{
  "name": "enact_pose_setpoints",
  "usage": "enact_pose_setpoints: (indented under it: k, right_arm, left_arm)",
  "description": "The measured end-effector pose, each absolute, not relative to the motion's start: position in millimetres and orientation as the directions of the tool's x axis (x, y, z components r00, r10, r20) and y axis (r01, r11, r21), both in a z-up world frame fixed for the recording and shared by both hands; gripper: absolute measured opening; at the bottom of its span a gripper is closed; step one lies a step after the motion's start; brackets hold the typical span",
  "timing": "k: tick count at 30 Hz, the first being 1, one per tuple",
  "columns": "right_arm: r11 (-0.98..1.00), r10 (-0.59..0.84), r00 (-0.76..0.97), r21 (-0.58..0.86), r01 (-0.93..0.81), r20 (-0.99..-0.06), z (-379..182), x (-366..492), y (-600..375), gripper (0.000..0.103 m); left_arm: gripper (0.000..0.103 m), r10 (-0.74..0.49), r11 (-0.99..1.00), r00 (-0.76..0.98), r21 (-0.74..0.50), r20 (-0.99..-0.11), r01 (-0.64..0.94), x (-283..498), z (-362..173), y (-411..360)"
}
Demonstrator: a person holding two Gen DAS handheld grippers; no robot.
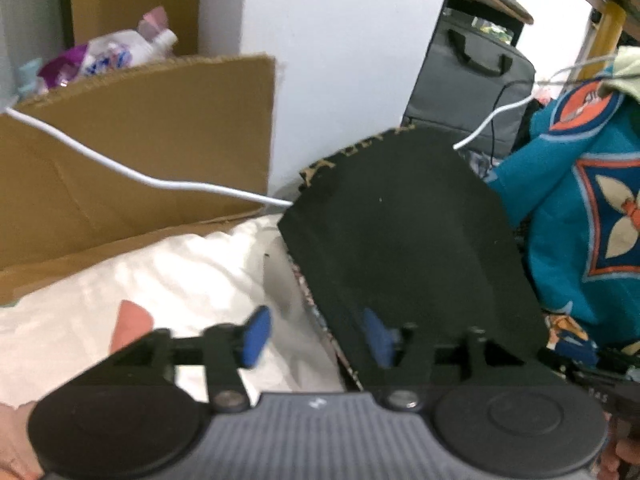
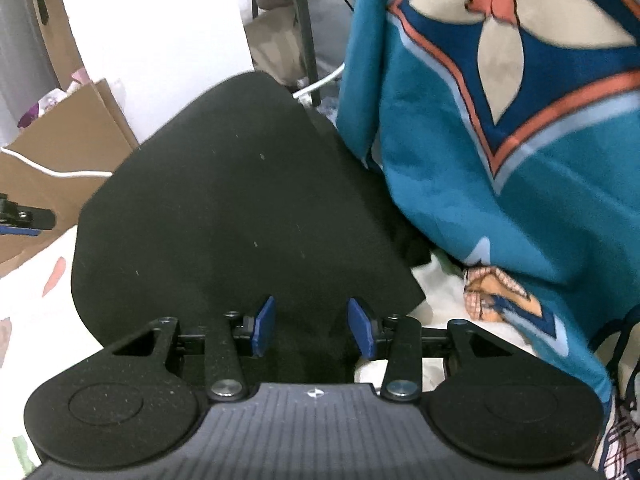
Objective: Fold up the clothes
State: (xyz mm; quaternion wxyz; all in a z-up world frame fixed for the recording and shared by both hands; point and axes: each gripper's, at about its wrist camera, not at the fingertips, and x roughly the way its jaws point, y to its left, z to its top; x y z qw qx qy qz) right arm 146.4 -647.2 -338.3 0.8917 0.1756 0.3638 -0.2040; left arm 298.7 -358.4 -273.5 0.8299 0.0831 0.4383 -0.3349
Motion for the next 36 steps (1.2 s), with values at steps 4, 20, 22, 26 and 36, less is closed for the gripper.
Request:
enact_pose_setpoints:
  k: [4, 20, 22, 26, 36]
  right_arm:
    - [0.854, -0.221, 0.668, 0.189, 0.484, -0.711, -316, 154, -647, 0.05]
    - [0.904, -0.105, 0.671, 0.211, 0.371, -0.734, -174, 160, -643, 0.083]
    - [0.892, -0.103, 0.683, 0.237, 0.385, -0.724, -154, 148, -640, 0.085]
    - [0.858, -0.083, 0.694, 0.303, 0.415, -0.716, -118, 120, -633, 0.086]
    - [0.866, -0.097, 0.733, 0.306, 0.395, -0.673, -28, 59, -605, 0.098]
  left_arm:
    - [0.086, -0.482, 0.763, 0.402, -0.148, -0.778, 0.629, 291, -244, -348]
    - [0.096, -0.479, 0.787, 0.391, -0.188, -0.785, 0.588, 247, -116, -332]
    - [0.096, -0.476, 0.799, 0.402, -0.194, -0.782, 0.569, 239, -98, -325]
    - [0.097, -0.482, 0.811, 0.419, -0.21, -0.769, 0.546, 216, -59, -312]
    - [0.102, -0.466, 0.838, 0.462, -0.207, -0.755, 0.506, 154, 35, -281]
